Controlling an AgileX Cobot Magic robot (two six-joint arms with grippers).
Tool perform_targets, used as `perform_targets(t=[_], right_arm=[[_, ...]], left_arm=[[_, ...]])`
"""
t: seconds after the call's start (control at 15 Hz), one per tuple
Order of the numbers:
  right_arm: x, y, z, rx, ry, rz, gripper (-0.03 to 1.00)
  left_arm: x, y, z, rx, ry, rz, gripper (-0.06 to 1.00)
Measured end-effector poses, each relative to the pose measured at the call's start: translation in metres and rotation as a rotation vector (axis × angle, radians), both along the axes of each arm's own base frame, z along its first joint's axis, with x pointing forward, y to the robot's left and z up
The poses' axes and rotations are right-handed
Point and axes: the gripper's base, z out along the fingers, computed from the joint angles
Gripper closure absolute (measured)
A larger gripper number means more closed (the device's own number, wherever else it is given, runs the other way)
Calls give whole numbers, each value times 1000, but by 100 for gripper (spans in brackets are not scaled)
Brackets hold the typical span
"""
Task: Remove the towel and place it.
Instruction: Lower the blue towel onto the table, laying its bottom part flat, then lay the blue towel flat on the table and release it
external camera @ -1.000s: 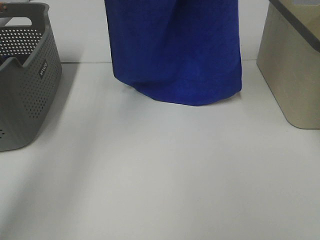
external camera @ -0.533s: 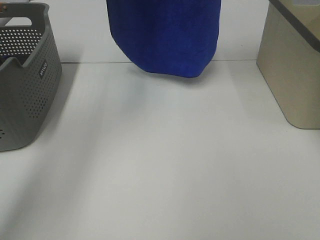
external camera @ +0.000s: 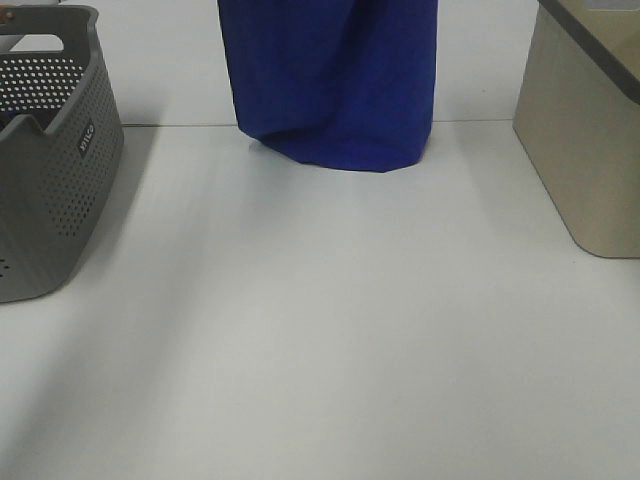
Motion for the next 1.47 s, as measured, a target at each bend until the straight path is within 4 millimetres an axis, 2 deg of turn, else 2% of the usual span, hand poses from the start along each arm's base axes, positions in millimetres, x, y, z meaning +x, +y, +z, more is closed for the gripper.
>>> perform_targets(t=[0.2, 0.27, 0.33, 0.53, 0.73, 0.87, 1.13, 1.2, 1.47], right_arm=[[-5, -5, -6, -52, 98, -29, 95], [-12, -7, -4, -49, 142, -37, 95], [-27, -11, -1, -49, 252, -44, 95], [-48, -16, -1, -44, 413, -58, 95], [-58, -18, 7, 3, 426, -69, 95], [-68, -20, 13, 26, 431, -70, 95], [-86, -20, -3, 41, 545, -52, 95], [-98, -23, -19, 33, 625, -55, 95], [-140, -27, -35, 71, 736, -30, 95]], left_arm=[[-5, 2, -14, 60, 164, 9, 94], [-8, 4, -16, 81, 214, 14, 94], [-17, 8, -17, 104, 309, 27, 94], [-36, 15, -3, 75, 377, 41, 94], [-53, 18, 17, -23, 368, 38, 94], [-62, 19, 20, -60, 417, 25, 94], [-76, 22, -3, -25, 591, 32, 94], [-90, 27, -19, 5, 685, 39, 94], [-128, 38, -48, 67, 828, 39, 94]])
